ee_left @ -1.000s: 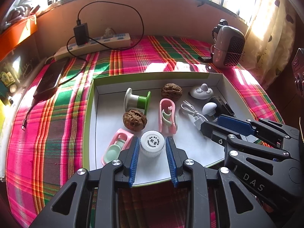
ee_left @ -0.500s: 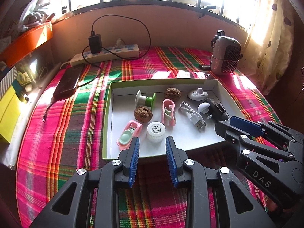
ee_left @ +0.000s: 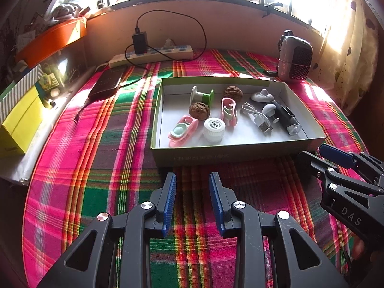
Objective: Organize objects
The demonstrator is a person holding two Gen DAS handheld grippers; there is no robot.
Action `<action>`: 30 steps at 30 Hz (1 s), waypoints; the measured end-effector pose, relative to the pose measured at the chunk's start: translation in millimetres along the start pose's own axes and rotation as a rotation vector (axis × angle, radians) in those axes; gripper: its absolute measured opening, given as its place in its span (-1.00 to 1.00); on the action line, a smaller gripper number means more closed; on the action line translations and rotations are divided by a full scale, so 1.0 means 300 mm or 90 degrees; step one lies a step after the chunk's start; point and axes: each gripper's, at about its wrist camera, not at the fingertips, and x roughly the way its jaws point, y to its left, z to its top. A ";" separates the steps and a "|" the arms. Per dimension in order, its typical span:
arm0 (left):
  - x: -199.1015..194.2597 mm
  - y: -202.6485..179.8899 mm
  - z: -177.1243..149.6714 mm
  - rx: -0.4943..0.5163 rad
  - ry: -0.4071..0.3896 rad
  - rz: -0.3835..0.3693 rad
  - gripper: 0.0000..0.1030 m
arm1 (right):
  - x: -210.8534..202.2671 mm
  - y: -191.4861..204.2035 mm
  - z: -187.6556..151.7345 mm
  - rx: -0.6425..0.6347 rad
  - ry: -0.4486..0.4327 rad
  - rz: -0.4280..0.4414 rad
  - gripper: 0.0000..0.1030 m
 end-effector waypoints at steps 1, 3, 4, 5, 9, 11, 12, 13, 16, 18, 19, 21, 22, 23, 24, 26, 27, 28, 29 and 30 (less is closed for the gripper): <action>0.003 -0.001 -0.007 0.003 0.002 0.003 -0.48 | 0.003 -0.003 -0.008 0.001 0.004 -0.002 -0.06; 0.010 -0.004 -0.021 0.003 0.009 0.006 -0.48 | 0.010 -0.006 -0.023 -0.001 0.012 -0.008 -0.06; 0.014 -0.006 -0.028 0.001 0.014 0.005 -0.48 | 0.014 -0.009 -0.031 -0.003 0.016 -0.013 -0.06; 0.019 -0.008 -0.035 0.000 0.018 0.003 -0.48 | 0.018 -0.011 -0.037 -0.006 0.019 -0.020 -0.06; 0.035 -0.018 -0.058 0.003 0.033 0.003 -0.48 | 0.034 -0.023 -0.060 0.000 0.033 -0.030 -0.06; 0.038 -0.023 -0.063 0.005 0.033 0.002 -0.48 | 0.040 -0.027 -0.067 0.002 0.038 -0.034 -0.06; 0.037 -0.025 -0.063 0.004 0.031 0.003 -0.48 | 0.042 -0.027 -0.069 0.001 0.040 -0.036 -0.06; 0.037 -0.026 -0.063 0.003 0.030 0.002 -0.48 | 0.041 -0.026 -0.071 0.000 0.038 -0.038 -0.06; 0.038 -0.027 -0.064 -0.003 0.024 0.005 -0.48 | 0.040 -0.022 -0.073 -0.003 0.035 -0.044 -0.04; 0.040 -0.029 -0.064 -0.003 0.019 0.008 -0.48 | 0.040 -0.022 -0.075 -0.004 0.033 -0.050 0.01; 0.041 -0.030 -0.063 -0.001 0.017 0.009 -0.47 | 0.039 -0.023 -0.075 -0.003 0.033 -0.054 0.06; 0.042 -0.030 -0.063 0.000 0.014 0.009 -0.47 | 0.041 -0.028 -0.074 0.001 0.035 -0.056 0.10; 0.043 -0.031 -0.062 -0.001 0.011 0.009 -0.46 | 0.041 -0.031 -0.074 0.003 0.035 -0.056 0.12; 0.043 -0.031 -0.063 -0.002 0.009 0.009 -0.46 | 0.041 -0.033 -0.074 0.005 0.036 -0.057 0.13; 0.044 -0.033 -0.063 -0.001 0.006 0.012 -0.45 | 0.042 -0.035 -0.074 0.006 0.037 -0.057 0.15; 0.044 -0.039 -0.064 0.003 0.003 0.018 -0.44 | 0.044 -0.039 -0.074 0.010 0.037 -0.056 0.17; 0.045 -0.038 -0.063 0.002 0.003 0.018 -0.44 | 0.044 -0.040 -0.073 0.011 0.037 -0.055 0.18; 0.044 -0.040 -0.063 0.001 0.004 0.017 -0.44 | 0.044 -0.040 -0.074 0.011 0.038 -0.056 0.18; 0.044 -0.040 -0.063 -0.002 0.003 0.016 -0.44 | 0.045 -0.040 -0.074 0.011 0.038 -0.056 0.19; 0.044 -0.040 -0.062 -0.003 0.003 0.016 -0.44 | 0.045 -0.039 -0.073 0.011 0.038 -0.057 0.20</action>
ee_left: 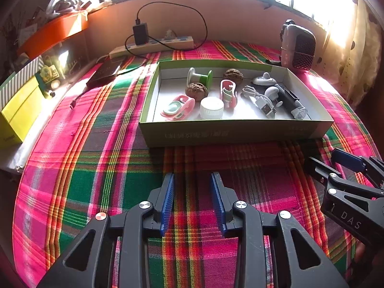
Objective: Organize objects
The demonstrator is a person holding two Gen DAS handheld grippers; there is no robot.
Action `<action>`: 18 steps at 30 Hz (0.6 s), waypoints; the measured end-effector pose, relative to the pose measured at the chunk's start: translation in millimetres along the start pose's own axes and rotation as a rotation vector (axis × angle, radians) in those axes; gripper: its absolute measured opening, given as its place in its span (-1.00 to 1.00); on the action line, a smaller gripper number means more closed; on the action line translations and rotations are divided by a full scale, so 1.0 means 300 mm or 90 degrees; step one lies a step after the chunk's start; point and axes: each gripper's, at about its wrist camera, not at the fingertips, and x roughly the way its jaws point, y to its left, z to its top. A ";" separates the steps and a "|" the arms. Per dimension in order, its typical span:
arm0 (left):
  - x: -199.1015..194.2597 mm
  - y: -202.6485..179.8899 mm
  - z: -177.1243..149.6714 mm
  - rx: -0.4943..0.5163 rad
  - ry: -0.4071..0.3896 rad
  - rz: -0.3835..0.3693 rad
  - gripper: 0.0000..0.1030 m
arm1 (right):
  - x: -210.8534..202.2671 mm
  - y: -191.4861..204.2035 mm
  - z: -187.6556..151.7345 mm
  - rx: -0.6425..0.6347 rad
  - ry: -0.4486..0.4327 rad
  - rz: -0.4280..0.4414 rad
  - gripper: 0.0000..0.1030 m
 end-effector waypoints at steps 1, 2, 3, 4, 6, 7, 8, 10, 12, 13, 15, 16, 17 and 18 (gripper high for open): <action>0.000 -0.001 0.000 0.002 0.000 0.002 -0.43 | 0.000 -0.001 0.000 0.000 0.000 0.000 0.21; 0.000 -0.004 0.000 0.004 0.000 0.005 -0.43 | 0.001 -0.002 0.000 0.000 0.000 0.000 0.22; 0.000 -0.006 0.000 0.005 0.000 0.006 -0.43 | 0.001 -0.003 0.000 0.001 0.001 0.001 0.22; 0.001 -0.004 0.000 0.006 0.000 0.007 -0.43 | 0.001 -0.001 0.000 0.002 0.001 0.001 0.22; 0.000 -0.003 0.000 0.005 0.000 0.006 -0.43 | 0.002 -0.002 0.000 0.001 0.001 0.000 0.22; 0.000 -0.004 0.000 0.006 0.000 0.007 -0.43 | 0.002 -0.002 0.000 0.001 0.001 0.000 0.23; 0.000 -0.005 0.000 0.006 0.000 0.008 -0.43 | 0.002 -0.002 0.000 0.001 0.001 0.000 0.23; 0.001 -0.002 0.001 0.007 0.000 0.008 -0.43 | 0.002 -0.002 0.000 0.001 0.001 0.000 0.23; 0.001 -0.003 0.001 0.006 0.000 0.007 -0.43 | 0.002 -0.002 0.000 0.001 0.001 0.000 0.23; 0.000 -0.003 0.000 0.006 0.000 0.007 -0.43 | 0.001 -0.001 0.000 0.001 0.001 0.000 0.23; 0.000 -0.003 0.000 0.006 0.000 0.007 -0.43 | 0.002 -0.002 0.000 0.001 0.001 0.000 0.23; 0.000 -0.003 0.000 0.006 0.000 0.007 -0.43 | 0.002 -0.001 0.000 0.001 0.001 0.000 0.23; 0.000 -0.003 0.000 0.006 0.000 0.007 -0.43 | 0.002 -0.001 0.000 0.001 0.001 0.000 0.23; 0.000 -0.003 0.000 0.006 0.000 0.007 -0.43 | 0.002 -0.001 0.000 0.001 0.001 0.000 0.23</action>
